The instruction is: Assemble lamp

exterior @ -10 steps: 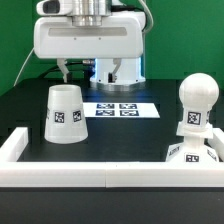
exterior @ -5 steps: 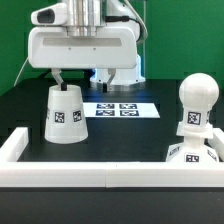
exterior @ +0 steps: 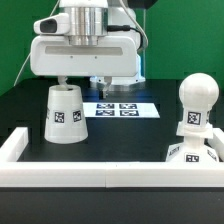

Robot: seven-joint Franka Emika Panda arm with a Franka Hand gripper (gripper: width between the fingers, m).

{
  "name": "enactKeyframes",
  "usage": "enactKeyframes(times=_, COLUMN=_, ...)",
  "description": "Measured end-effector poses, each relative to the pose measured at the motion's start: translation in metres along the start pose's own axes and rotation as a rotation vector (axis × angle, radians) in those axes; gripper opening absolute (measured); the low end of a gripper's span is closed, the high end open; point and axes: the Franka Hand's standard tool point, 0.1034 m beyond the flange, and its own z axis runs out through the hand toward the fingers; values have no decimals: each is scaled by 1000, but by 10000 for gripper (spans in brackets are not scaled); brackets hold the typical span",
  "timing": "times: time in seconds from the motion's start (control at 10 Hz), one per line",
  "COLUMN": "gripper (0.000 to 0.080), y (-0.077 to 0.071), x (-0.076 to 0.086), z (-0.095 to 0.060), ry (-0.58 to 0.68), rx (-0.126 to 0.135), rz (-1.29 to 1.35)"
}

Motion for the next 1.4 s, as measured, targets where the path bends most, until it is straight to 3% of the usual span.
enactKeyframes(times=0.2, gripper=174, y=0, x=0, z=0, ry=0, rx=0, rz=0)
enactKeyframes(times=0.3, gripper=174, y=0, x=0, z=0, ry=1, rx=0, rz=0)
enactKeyframes(times=0.4, gripper=43, y=0, x=1, z=-1, ry=2, rx=0, rz=-1)
enactKeyframes(times=0.9, gripper=44, y=0, x=1, z=-1, ry=2, rx=0, rz=-1)
enactKeyframes(times=1.0, gripper=44, y=-6, x=2, z=-2, ry=0, rx=4, rz=32)
enactKeyframes(times=1.2, gripper=44, y=-45, x=14, z=-11, ry=-3, rx=34, rz=62)
enactKeyframes(times=1.4, gripper=44, y=-81, x=39, z=-28, ry=-5, rx=68, rz=102)
